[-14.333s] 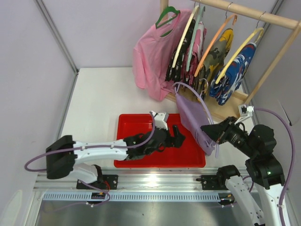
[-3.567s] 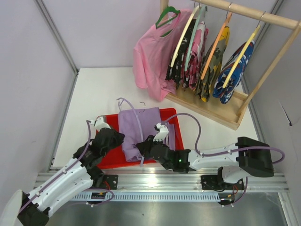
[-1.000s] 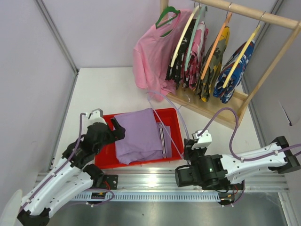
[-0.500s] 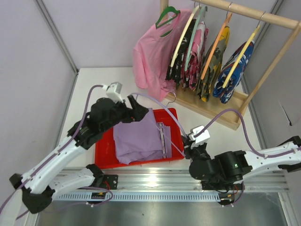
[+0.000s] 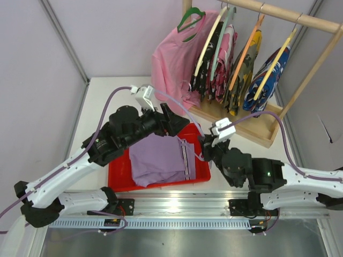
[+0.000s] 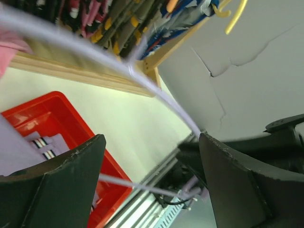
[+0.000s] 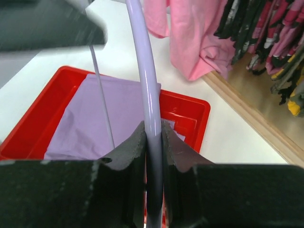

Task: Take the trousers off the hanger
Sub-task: Pass the hanger from the right arm to the left, then pass the hanger from the left arm to the right

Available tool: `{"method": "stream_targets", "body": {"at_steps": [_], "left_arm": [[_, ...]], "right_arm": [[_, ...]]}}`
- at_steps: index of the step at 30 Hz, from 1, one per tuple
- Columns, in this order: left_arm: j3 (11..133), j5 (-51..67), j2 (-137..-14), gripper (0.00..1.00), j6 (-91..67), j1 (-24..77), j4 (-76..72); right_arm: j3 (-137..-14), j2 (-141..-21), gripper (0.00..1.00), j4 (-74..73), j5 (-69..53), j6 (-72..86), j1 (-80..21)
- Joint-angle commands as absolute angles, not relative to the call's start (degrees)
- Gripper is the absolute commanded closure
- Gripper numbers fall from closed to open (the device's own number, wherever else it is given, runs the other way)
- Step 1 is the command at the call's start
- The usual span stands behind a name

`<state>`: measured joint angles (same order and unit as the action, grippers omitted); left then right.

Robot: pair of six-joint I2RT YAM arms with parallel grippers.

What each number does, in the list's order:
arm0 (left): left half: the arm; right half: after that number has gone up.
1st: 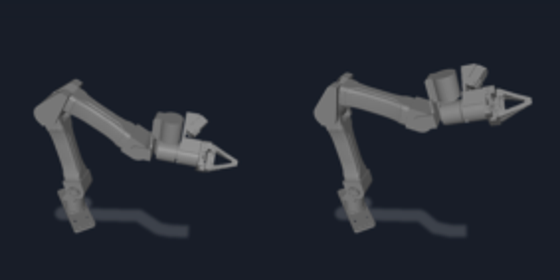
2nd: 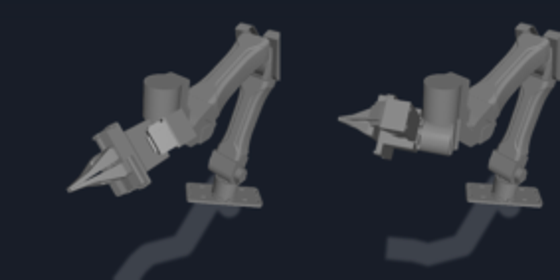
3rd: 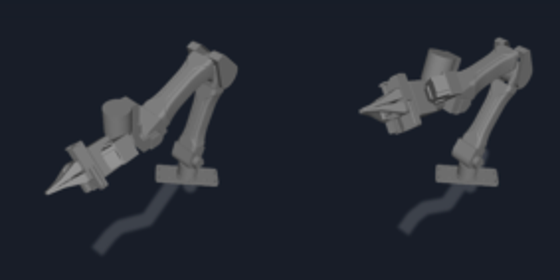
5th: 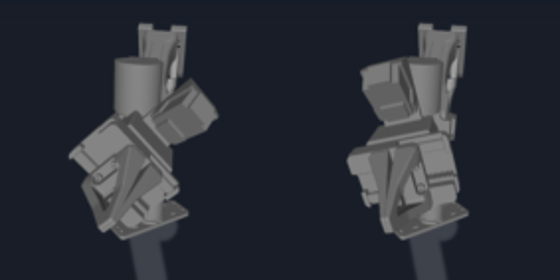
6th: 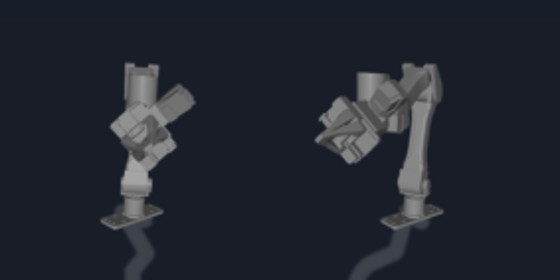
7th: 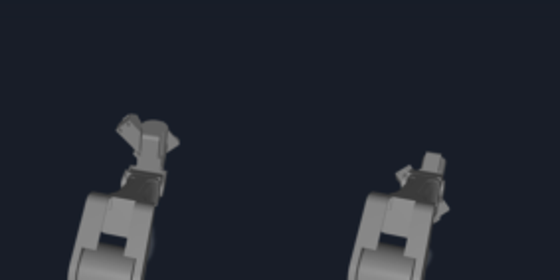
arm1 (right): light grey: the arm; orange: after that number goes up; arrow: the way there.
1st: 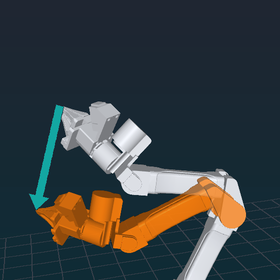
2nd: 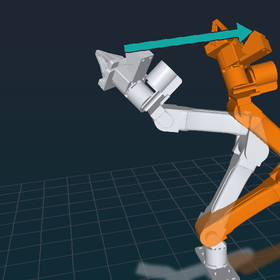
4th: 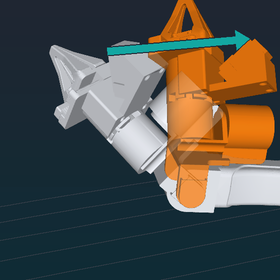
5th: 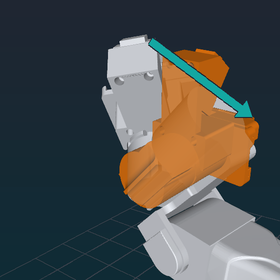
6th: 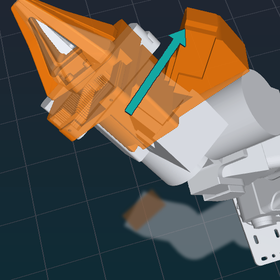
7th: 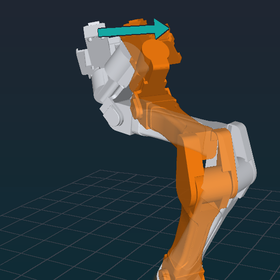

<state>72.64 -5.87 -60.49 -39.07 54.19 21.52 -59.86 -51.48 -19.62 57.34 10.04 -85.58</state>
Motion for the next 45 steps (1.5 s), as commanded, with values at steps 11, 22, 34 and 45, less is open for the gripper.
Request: {"method": "stream_targets", "body": {"at_steps": [11,22,34,45], "left_arm": [[71.3,-18.7,-62.0,0.22,-52.6,57.1,8.6],[75.3,-20.5,-68.7,0.76,-53.3,57.1,6.7],[72.8,-12.2,-60.6,0.89,-42.9,56.0,17.3],[70.2,1.6,-52.9,0.87,-32.3,55.9,23.5]], "right_arm": [[-68.3,-61.7,1.00,-15.5,57.3,5.2,-82.8],[-68.6,-59.9,1.00,-13.4,50.3,4.9,-82.4],[-82.3,-53.9,0.26,-27.2,25.4,9.5,-73.7],[-86.1,-58.4,0.26,-23.7,17.3,11.9,-63.9]]}}
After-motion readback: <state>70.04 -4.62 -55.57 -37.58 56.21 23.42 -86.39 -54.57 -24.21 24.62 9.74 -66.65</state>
